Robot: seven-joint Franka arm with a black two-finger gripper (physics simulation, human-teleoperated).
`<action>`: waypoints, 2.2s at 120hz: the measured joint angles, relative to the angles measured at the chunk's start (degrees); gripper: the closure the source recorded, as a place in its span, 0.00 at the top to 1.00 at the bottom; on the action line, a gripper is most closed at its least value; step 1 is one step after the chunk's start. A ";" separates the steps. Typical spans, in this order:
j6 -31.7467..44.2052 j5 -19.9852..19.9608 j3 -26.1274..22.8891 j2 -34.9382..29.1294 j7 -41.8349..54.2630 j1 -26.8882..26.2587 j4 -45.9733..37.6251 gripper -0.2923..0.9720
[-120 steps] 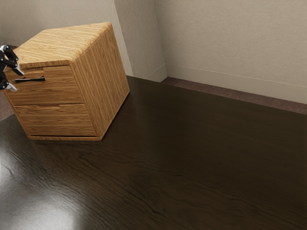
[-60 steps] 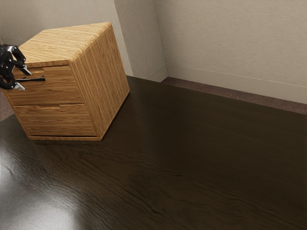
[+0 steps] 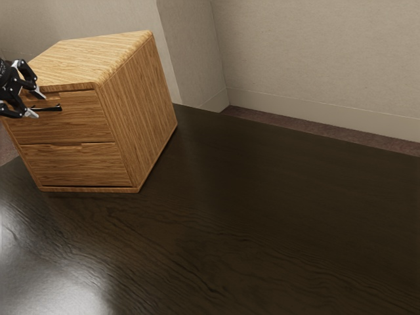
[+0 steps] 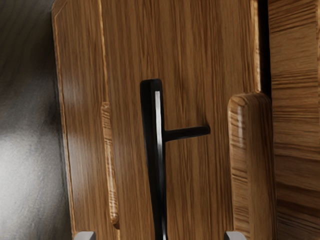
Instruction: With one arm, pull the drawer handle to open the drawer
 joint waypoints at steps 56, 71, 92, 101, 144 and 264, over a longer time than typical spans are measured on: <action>0.20 -0.29 0.01 0.80 1.78 -0.01 -0.19 0.37; 0.20 -0.21 0.03 0.94 2.08 0.00 -0.19 0.35; 0.20 -0.29 0.05 1.24 2.39 -0.02 -0.27 0.31; 0.19 -0.27 0.07 1.25 2.50 -0.02 -0.28 0.30; -0.34 -0.12 0.75 0.31 3.08 0.03 -1.67 0.29; -3.74 -0.17 1.33 -7.06 5.72 0.34 -8.05 0.29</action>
